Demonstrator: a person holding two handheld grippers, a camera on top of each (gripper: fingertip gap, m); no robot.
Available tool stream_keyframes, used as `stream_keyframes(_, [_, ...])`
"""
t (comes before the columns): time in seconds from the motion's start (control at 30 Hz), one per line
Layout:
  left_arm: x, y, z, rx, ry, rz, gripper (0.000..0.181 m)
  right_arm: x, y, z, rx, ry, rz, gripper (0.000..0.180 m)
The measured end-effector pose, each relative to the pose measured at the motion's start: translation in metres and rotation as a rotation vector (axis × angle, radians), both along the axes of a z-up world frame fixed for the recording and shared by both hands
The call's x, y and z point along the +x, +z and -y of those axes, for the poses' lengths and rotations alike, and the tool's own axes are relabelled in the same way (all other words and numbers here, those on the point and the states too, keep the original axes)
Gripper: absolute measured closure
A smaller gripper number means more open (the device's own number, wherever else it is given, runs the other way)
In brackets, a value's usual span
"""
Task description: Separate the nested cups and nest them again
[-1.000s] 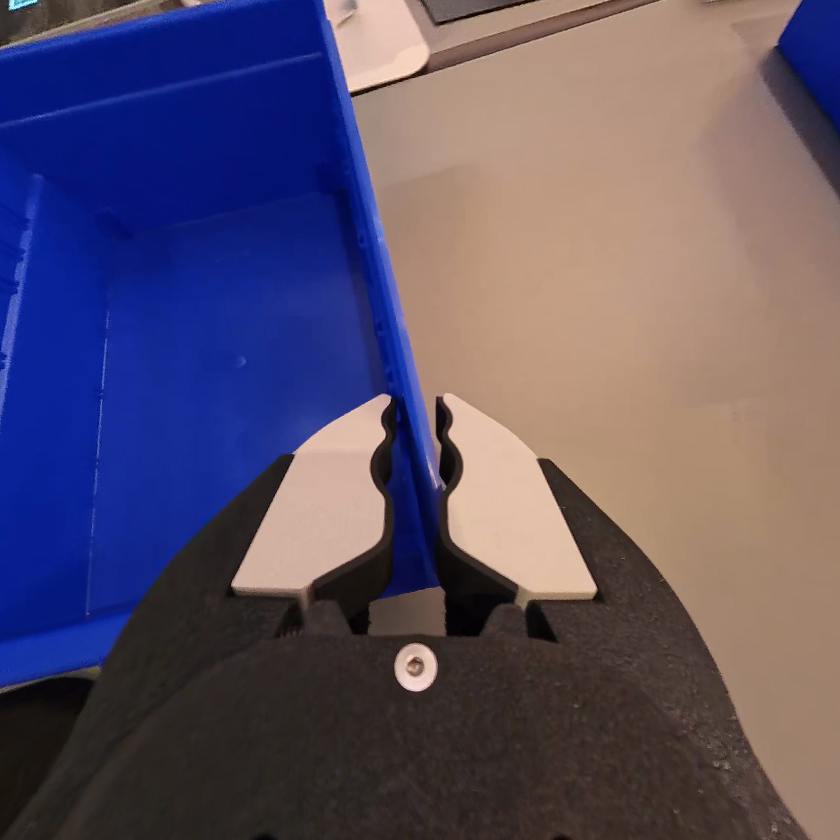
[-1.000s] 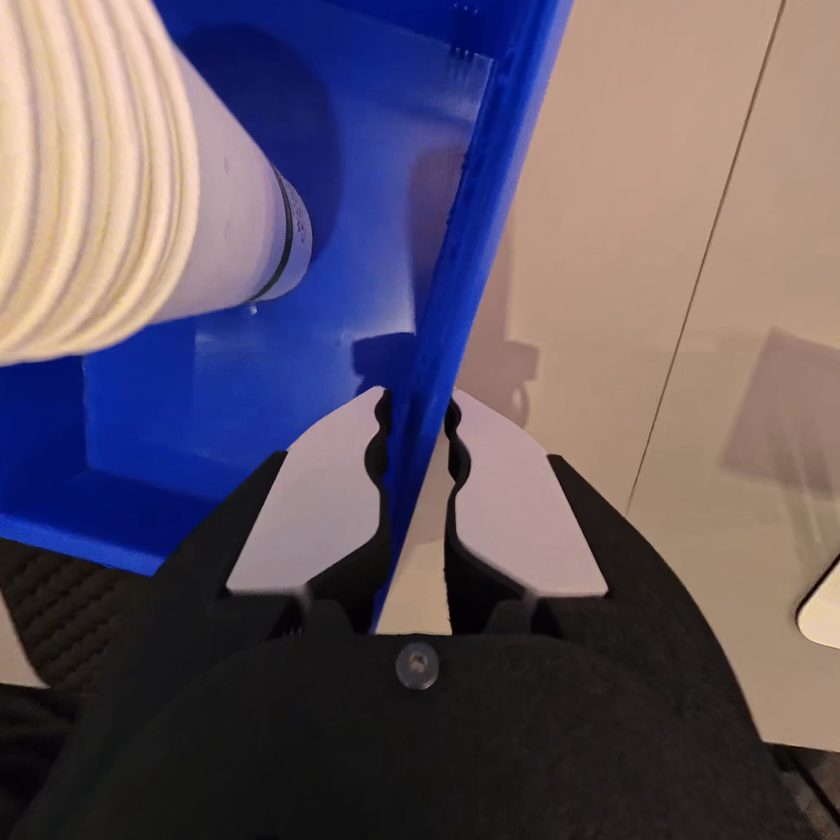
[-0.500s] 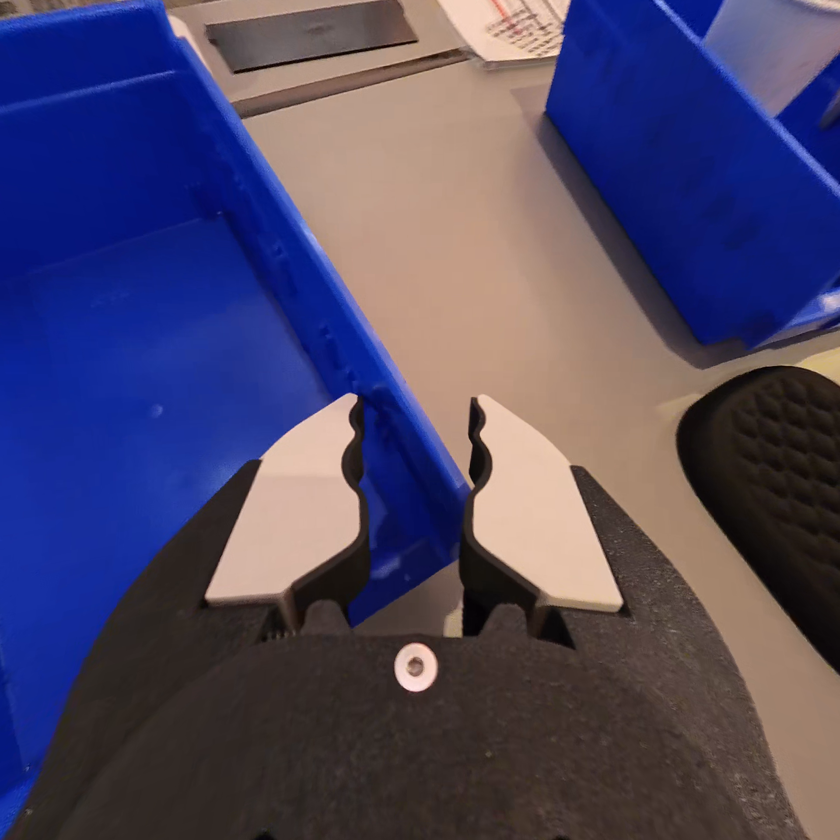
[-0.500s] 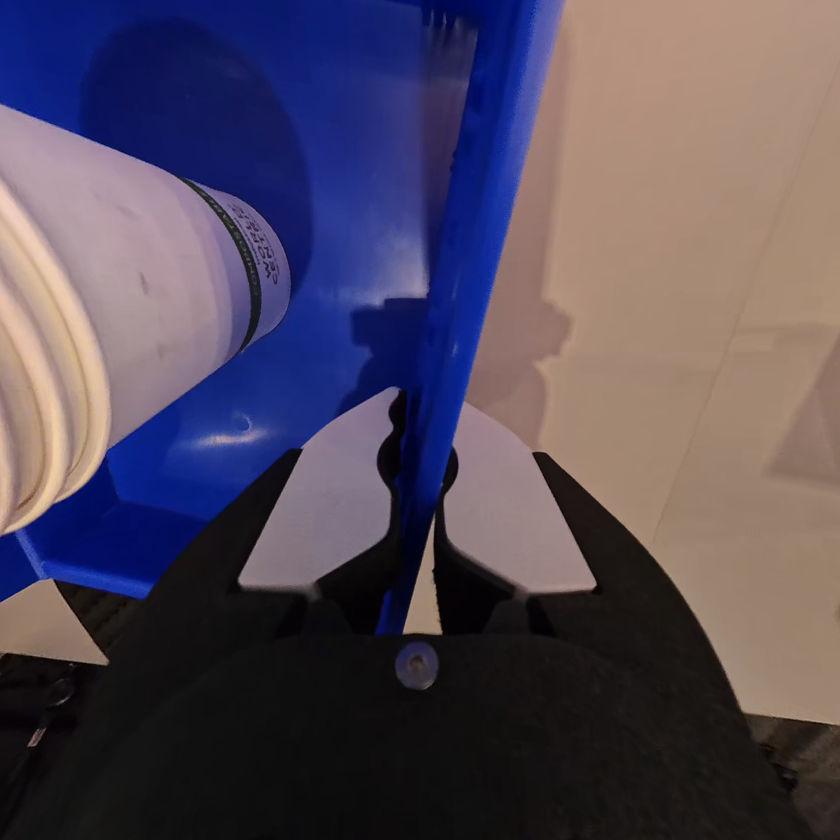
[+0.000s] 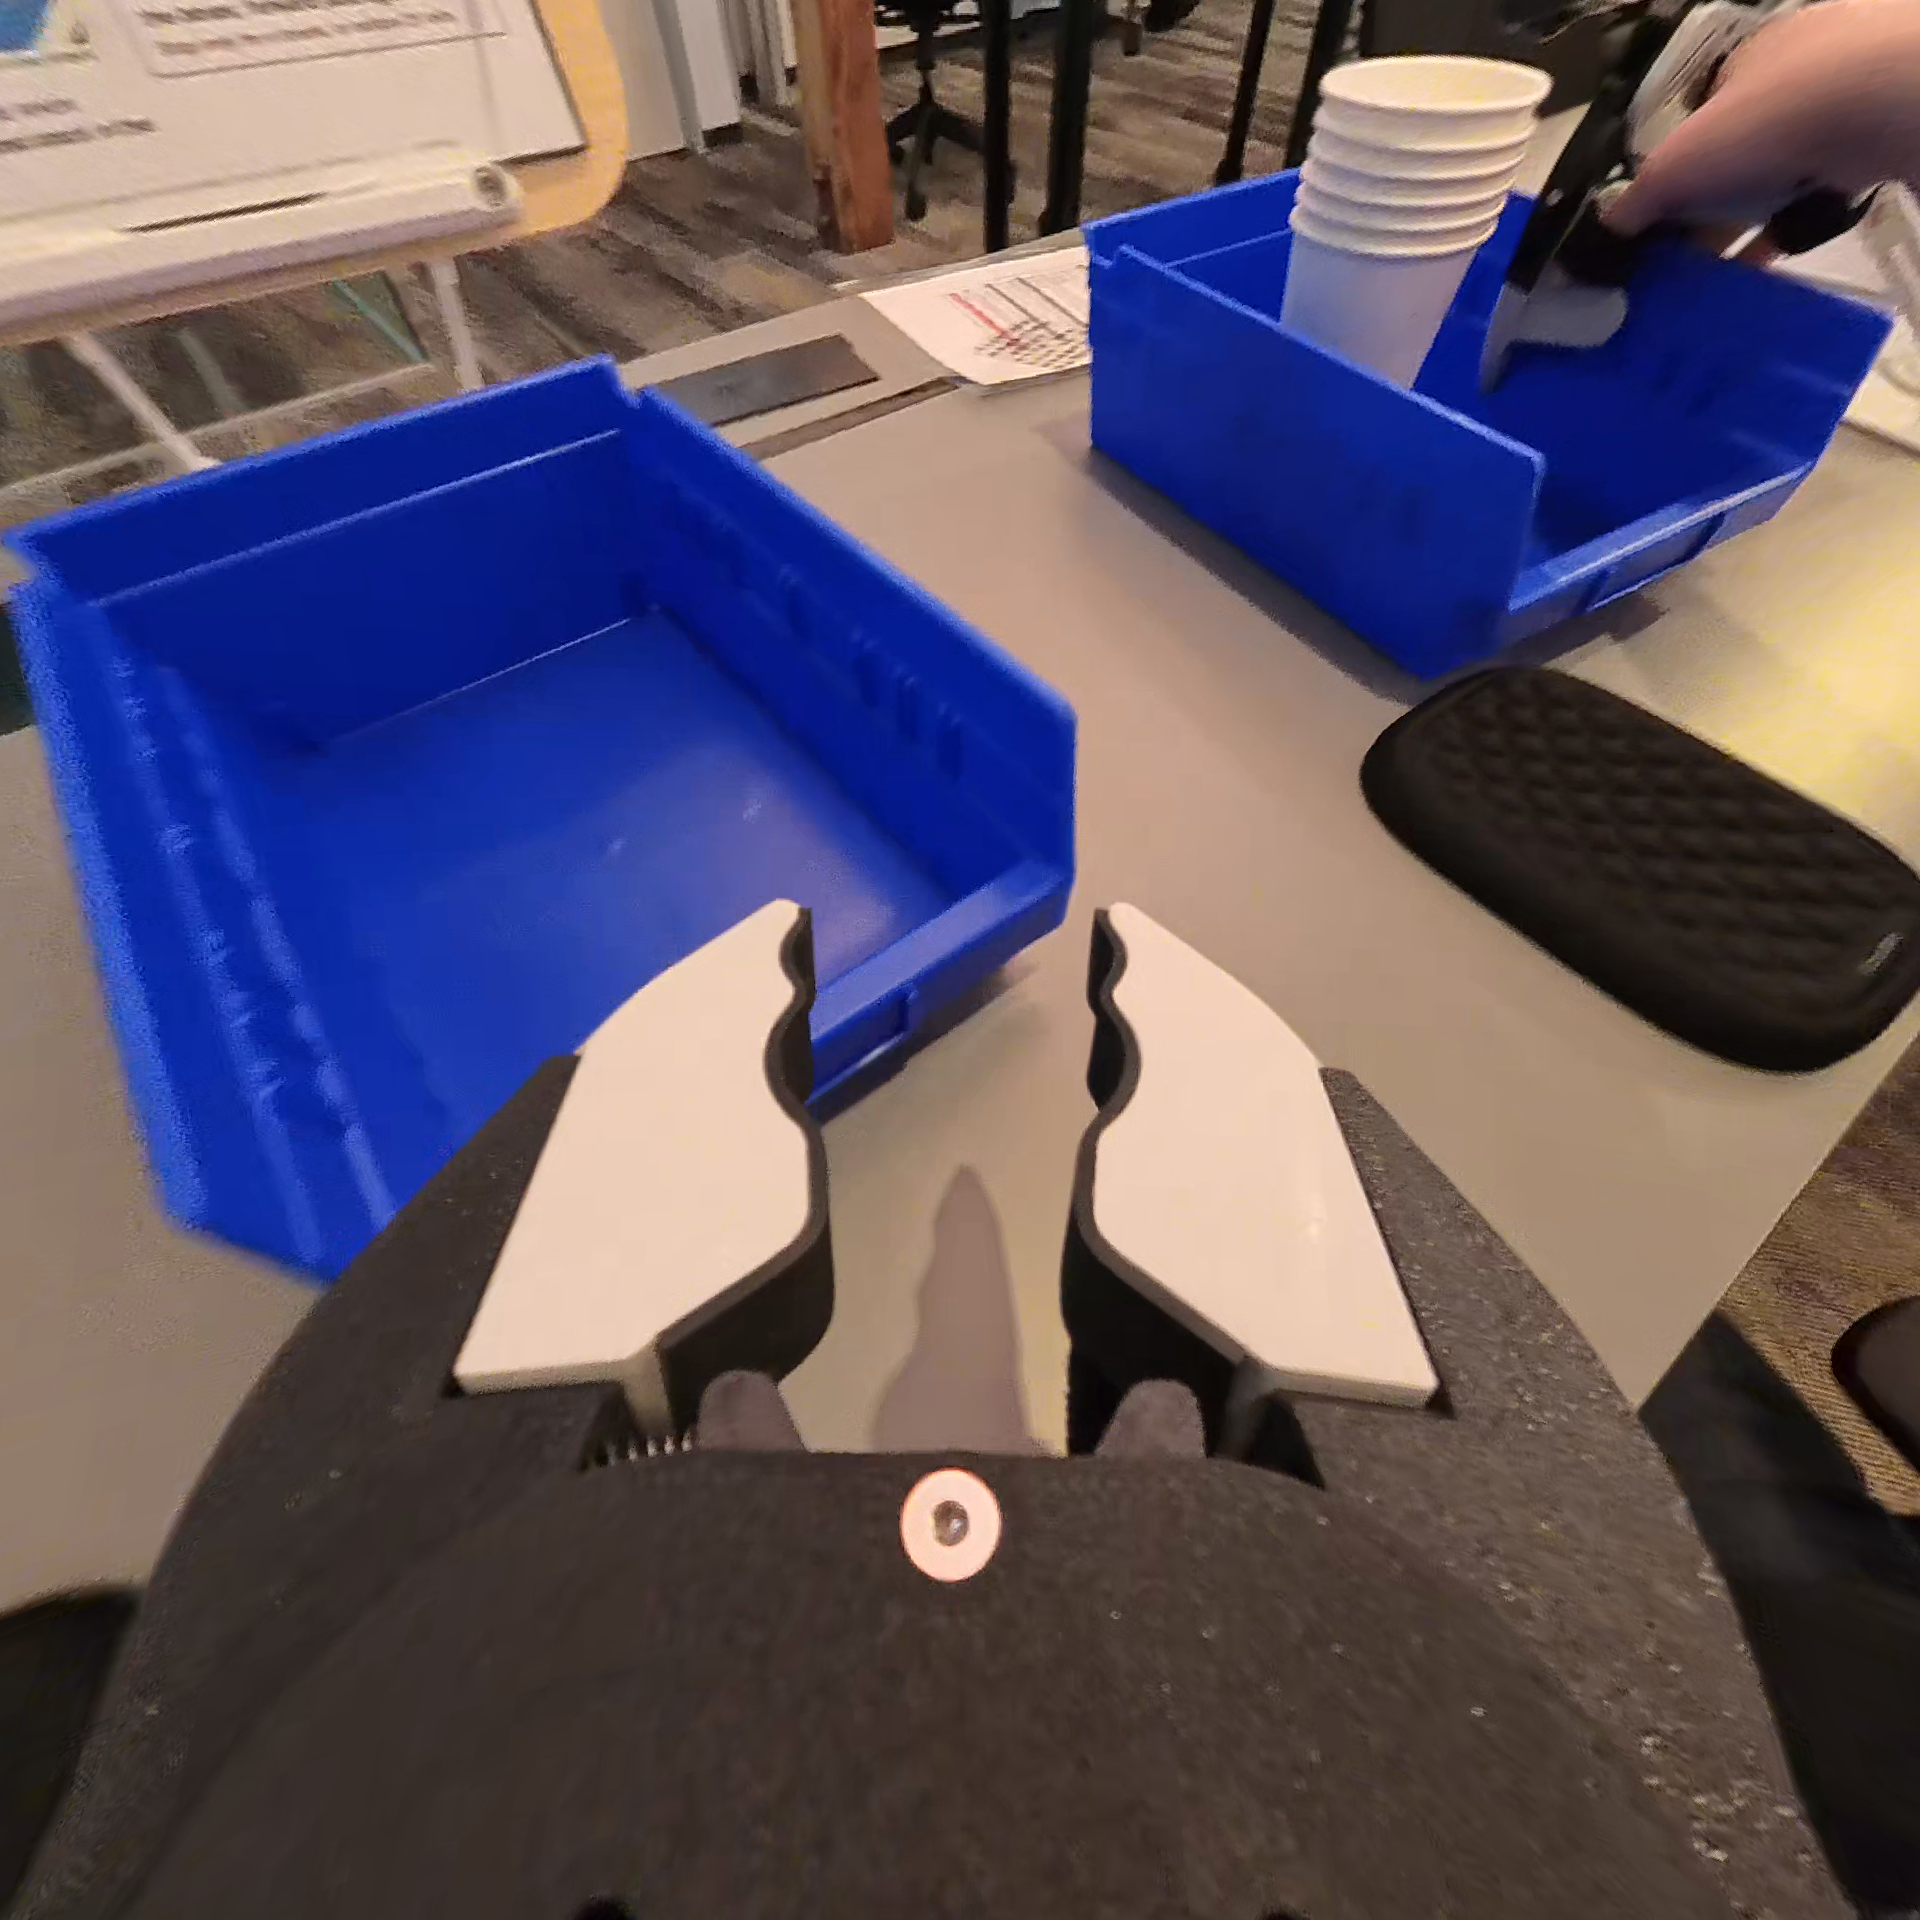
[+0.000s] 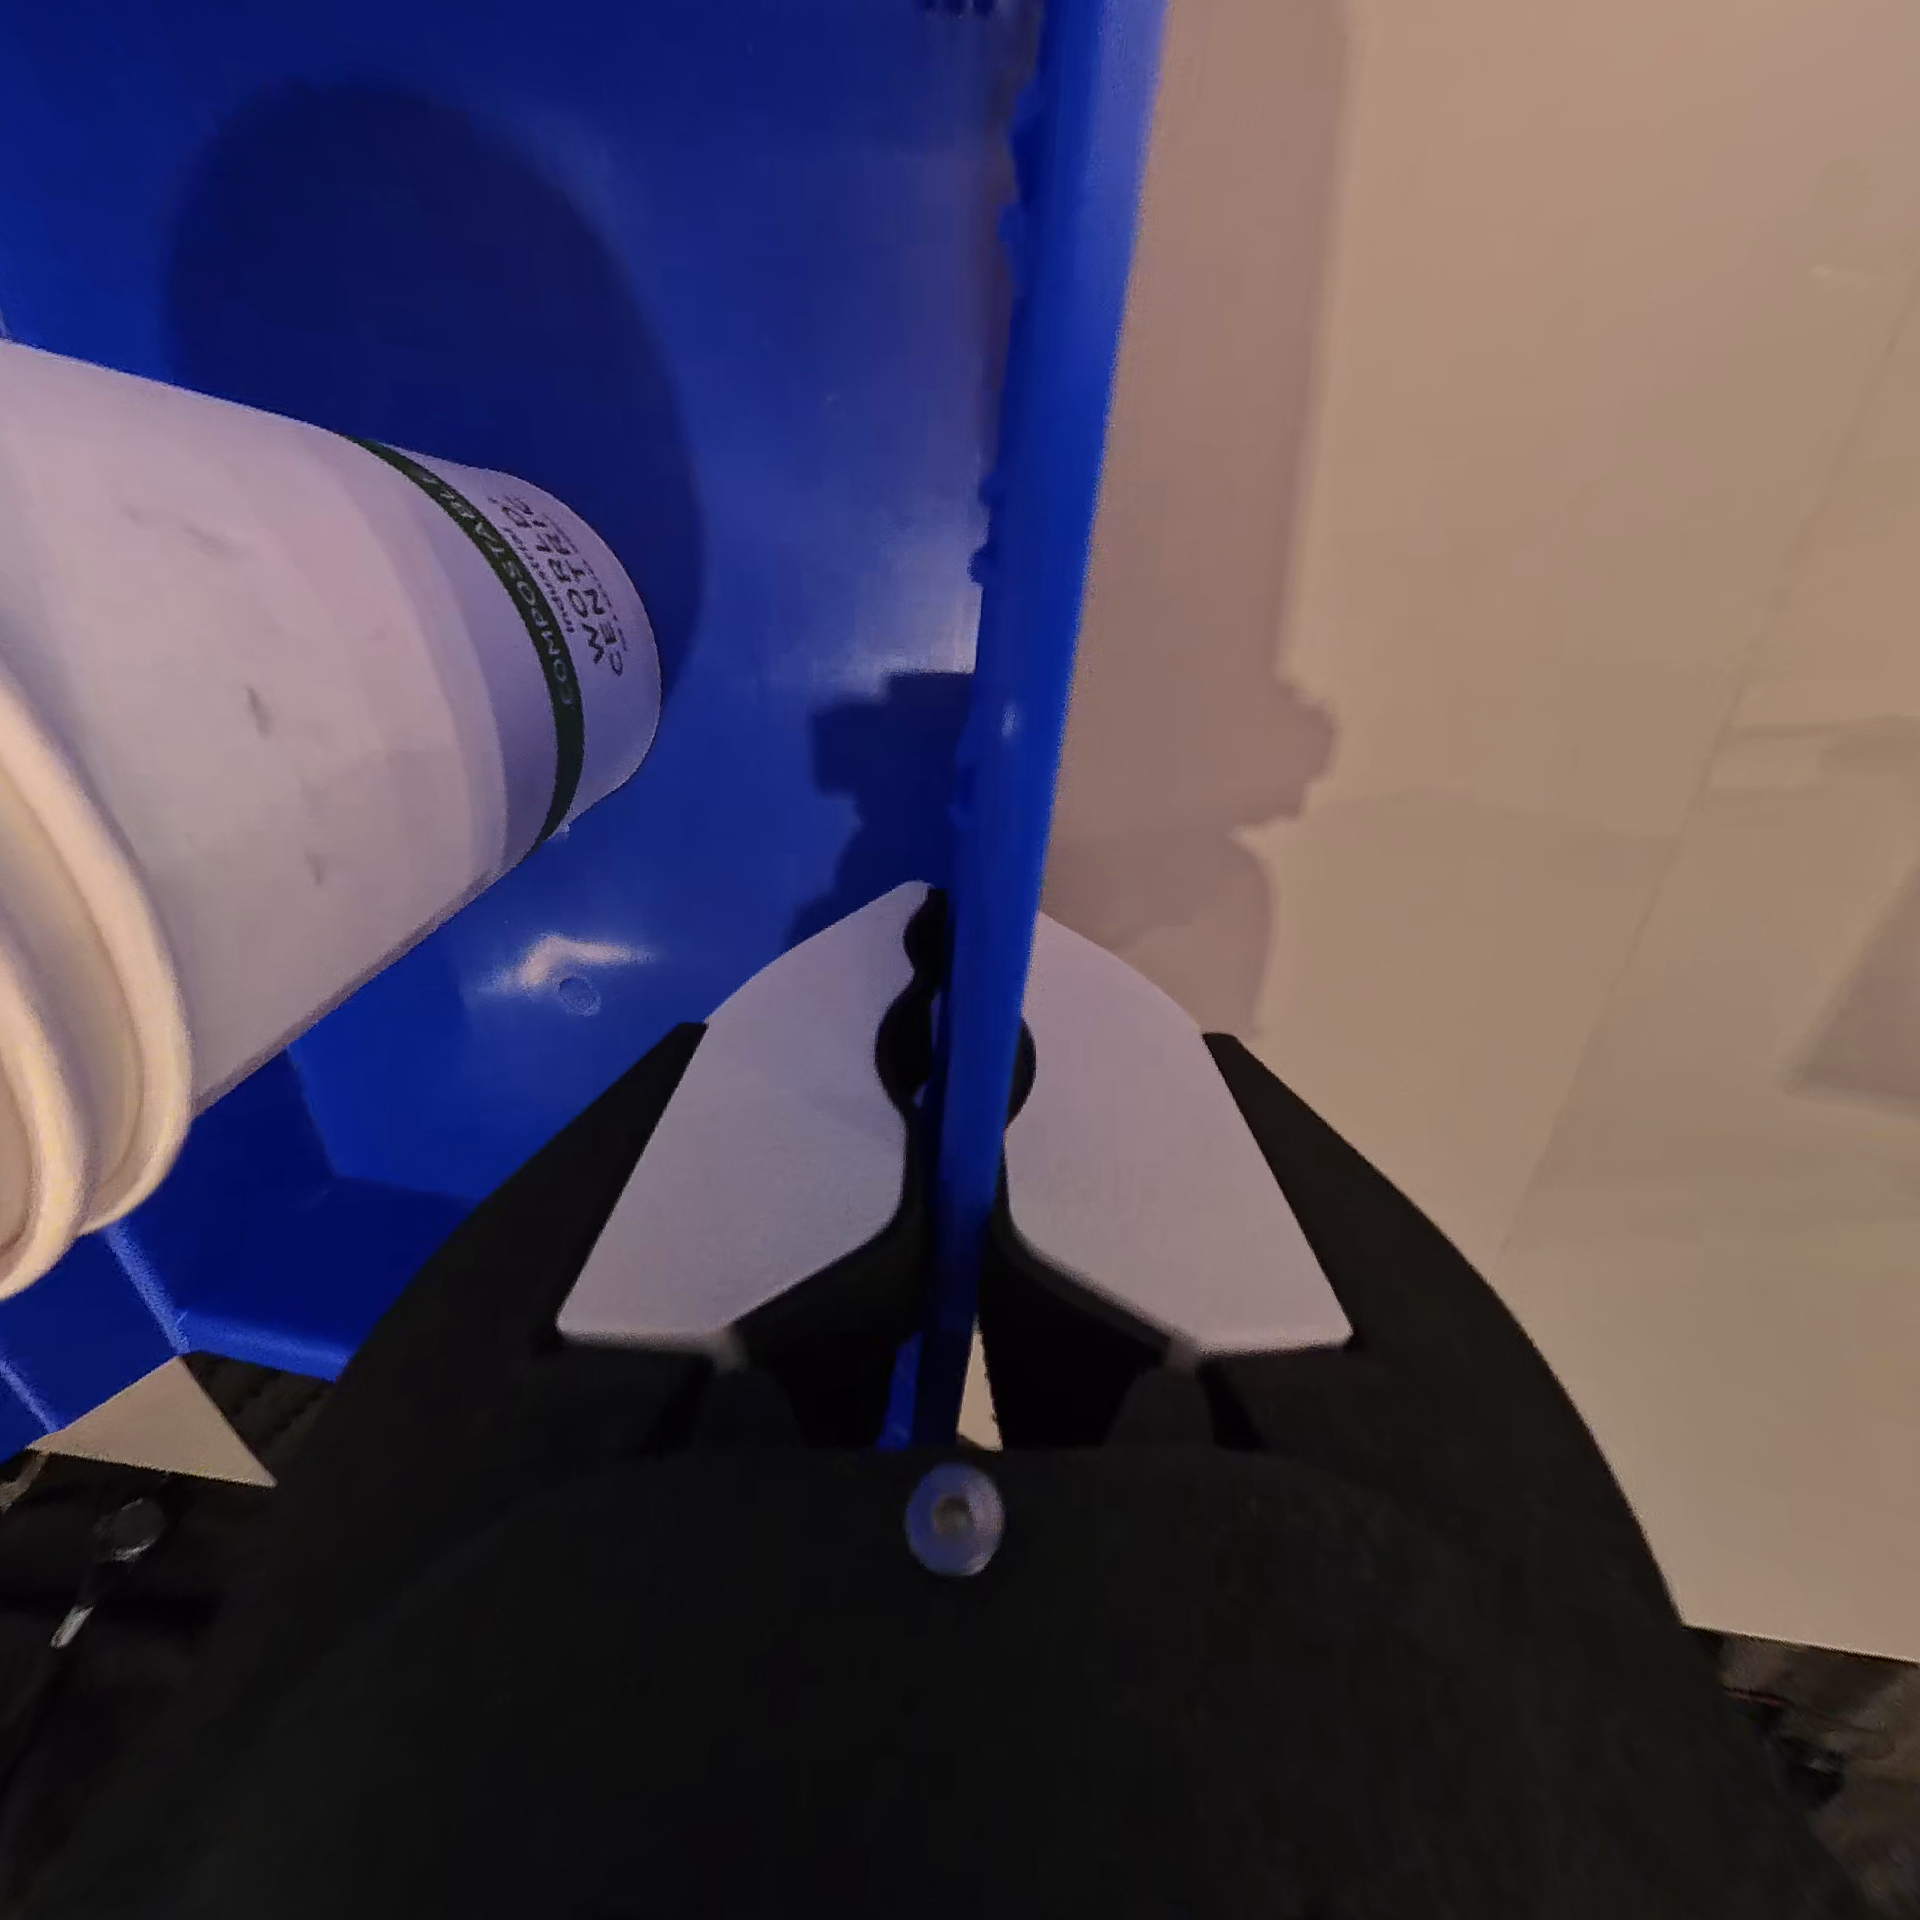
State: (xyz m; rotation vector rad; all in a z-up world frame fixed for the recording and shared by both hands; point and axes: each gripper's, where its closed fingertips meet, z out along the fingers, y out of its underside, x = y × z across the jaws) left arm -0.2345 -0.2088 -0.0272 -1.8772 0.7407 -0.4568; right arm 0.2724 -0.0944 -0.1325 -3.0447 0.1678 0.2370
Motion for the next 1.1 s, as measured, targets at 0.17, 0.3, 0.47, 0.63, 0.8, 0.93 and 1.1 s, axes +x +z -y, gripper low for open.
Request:
stream_keyframes(0.17, [-0.047,-0.004,0.016,-0.016,0.054,-0.029,0.131,-0.003,0.015,0.005,-0.018,0.008,0.046,0.175])
stream_keyframes(0.3, [-0.068,0.002,0.021,-0.026,0.056,0.045,0.133,-0.014,0.035,0.011,-0.035,0.011,0.041,0.175])
stream_keyframes(0.47, [-0.094,0.001,0.024,-0.029,0.070,0.046,0.132,-0.044,0.073,0.008,0.034,0.016,-0.018,0.175])
stream_keyframes(0.63, [-0.130,-0.001,0.023,-0.023,0.129,0.068,0.137,-0.101,0.130,-0.004,0.071,0.077,0.003,0.175])
stream_keyframes(0.8, [-0.174,-0.013,0.020,-0.047,0.222,0.102,0.138,-0.205,0.182,-0.039,0.115,0.198,-0.035,0.175])
stream_keyframes(0.93, [-0.219,-0.014,0.023,-0.027,0.323,0.094,0.136,-0.310,0.207,-0.069,0.128,0.324,-0.050,0.175])
stream_keyframes(1.1, [-0.280,-0.017,0.032,-0.031,0.445,0.087,0.135,-0.457,0.210,-0.098,0.112,0.509,-0.088,0.175])
